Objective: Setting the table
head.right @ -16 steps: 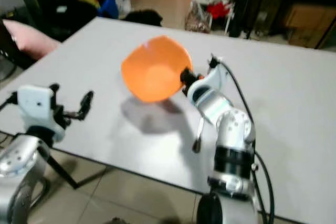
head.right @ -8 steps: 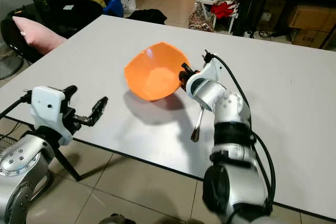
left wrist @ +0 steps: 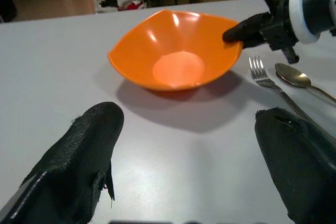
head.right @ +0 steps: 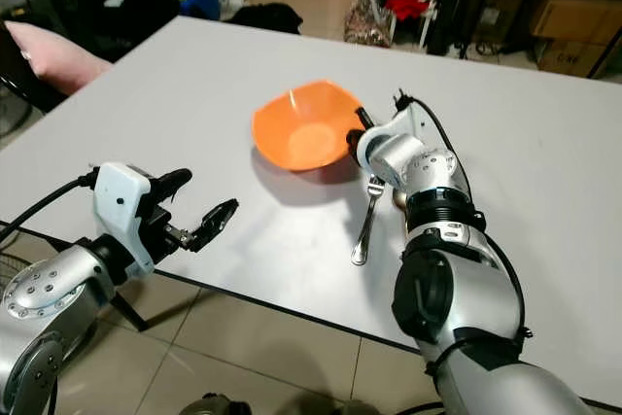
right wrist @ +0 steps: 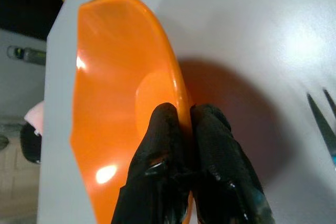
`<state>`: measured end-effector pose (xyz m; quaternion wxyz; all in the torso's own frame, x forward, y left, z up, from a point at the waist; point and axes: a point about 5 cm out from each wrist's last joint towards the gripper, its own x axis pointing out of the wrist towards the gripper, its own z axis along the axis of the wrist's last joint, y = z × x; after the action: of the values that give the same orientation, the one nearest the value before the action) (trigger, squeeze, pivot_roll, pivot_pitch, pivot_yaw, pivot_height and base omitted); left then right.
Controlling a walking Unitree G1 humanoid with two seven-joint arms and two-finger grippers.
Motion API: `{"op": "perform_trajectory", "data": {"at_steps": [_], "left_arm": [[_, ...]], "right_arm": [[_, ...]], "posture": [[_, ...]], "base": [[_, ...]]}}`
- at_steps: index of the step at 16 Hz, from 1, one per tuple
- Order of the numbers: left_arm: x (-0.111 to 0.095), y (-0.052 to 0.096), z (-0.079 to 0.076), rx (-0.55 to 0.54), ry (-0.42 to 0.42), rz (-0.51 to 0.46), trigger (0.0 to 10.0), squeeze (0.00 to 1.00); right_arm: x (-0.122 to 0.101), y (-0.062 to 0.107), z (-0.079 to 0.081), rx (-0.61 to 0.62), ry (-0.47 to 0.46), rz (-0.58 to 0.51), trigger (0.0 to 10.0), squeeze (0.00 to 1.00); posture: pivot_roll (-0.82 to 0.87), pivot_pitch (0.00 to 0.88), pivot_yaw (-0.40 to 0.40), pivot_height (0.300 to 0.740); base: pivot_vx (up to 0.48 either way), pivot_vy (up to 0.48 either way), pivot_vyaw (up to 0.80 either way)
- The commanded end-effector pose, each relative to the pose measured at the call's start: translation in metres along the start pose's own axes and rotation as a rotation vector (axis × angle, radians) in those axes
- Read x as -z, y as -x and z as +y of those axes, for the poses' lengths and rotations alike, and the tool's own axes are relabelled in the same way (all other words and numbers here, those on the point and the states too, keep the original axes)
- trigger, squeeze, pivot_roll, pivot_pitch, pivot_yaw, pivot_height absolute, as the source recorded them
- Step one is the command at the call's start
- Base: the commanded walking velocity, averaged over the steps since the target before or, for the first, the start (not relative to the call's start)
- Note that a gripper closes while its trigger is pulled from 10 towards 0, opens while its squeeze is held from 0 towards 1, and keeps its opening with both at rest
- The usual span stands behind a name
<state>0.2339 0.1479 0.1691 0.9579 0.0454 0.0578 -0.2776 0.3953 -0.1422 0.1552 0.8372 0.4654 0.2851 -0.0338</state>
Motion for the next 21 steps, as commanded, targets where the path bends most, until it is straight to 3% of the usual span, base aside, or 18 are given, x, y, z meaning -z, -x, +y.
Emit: {"op": "perform_trajectory", "data": {"at_steps": [1,7,13,14,15,21], "left_arm": [[-0.005,0.001,-0.002,0.021,-0.015,-0.011,10.0,0.00],[-0.008,0.000,-0.015,0.166,0.009,0.029,10.0,0.00],[-0.012,-0.004,-0.013,0.163,-0.002,0.021,10.0,0.00],[-0.013,-0.004,-0.014,0.162,-0.003,0.019,10.0,0.00],[-0.014,-0.004,-0.013,0.163,-0.002,0.019,10.0,0.00],[-0.013,-0.002,-0.011,0.150,-0.005,0.019,10.0,0.00]], "right_arm": [[-0.009,0.003,0.016,-0.042,-0.023,-0.030,10.0,0.00],[-0.004,-0.004,0.011,0.001,-0.144,-0.024,10.0,0.00],[-0.001,-0.006,0.006,0.019,-0.180,-0.020,10.0,0.03],[0.000,-0.006,0.005,0.022,-0.176,-0.017,10.0,0.91],[0.001,-0.007,0.006,0.019,-0.176,-0.014,10.0,1.00],[-0.004,-0.005,0.010,-0.005,-0.120,-0.040,10.0,1.00]], "posture": [[-0.10,0.081,0.030,0.740],[-0.10,0.120,0.023,0.740],[-0.11,0.118,0.024,0.740],[-0.11,0.118,0.024,0.740],[-0.11,0.117,0.023,0.740],[-0.11,0.100,0.031,0.740]], "base": [[0.000,0.000,0.00],[0.000,0.000,0.00],[0.000,0.000,0.00],[0.000,0.000,0.00],[0.000,0.000,0.00],[0.000,0.000,0.00]]}}
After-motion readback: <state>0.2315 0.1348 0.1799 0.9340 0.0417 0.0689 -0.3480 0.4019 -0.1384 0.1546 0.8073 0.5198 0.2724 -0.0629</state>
